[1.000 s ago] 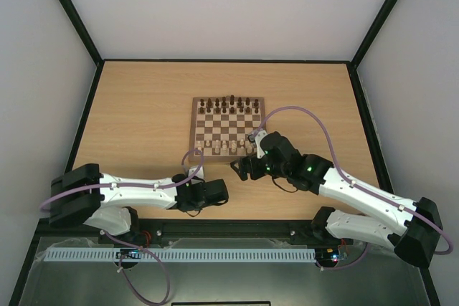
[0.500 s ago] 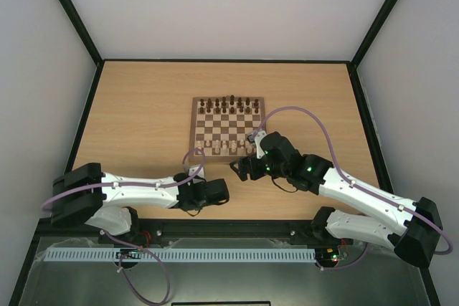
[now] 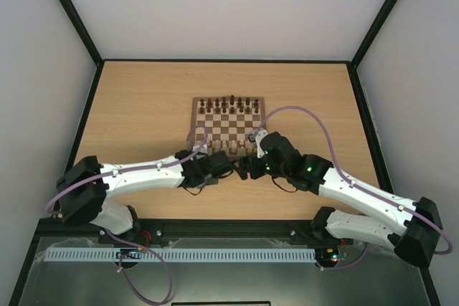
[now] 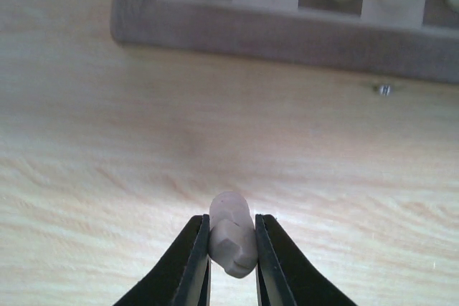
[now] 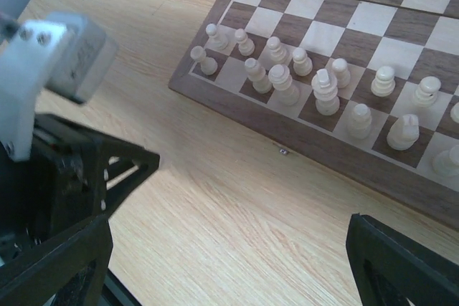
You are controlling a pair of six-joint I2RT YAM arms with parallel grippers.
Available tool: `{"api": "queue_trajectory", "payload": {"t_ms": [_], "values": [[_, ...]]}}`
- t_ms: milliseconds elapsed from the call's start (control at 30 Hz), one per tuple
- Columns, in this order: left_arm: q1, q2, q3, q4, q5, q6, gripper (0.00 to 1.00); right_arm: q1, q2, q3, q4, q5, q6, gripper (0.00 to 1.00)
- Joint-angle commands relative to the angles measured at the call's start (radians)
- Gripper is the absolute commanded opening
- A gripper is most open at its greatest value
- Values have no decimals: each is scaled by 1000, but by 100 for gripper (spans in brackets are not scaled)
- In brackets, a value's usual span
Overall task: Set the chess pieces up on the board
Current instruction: Pick up the chess piece at the center of the board, then place the chess piece on the chessboard.
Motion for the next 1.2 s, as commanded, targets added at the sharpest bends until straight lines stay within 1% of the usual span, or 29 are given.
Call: {"api": "queue_trajectory", "payload": {"t_ms": [0,267,433,700,1167], "values": [[82,23,63,-70,-21,165,12,-5,-21,-3,-14,52,6,90],[207,98,151,-38,-4,336,12,-5,-76,-7,-30,161,24,92],[235,160,229,-24,2,394,12,-6,-85,-9,-30,184,28,93],[248,239,295,-3,17,435,12,-6,-82,-11,-29,182,28,93],[279,284,294,38,25,456,13,-6,-65,-14,-23,154,25,93]]}}
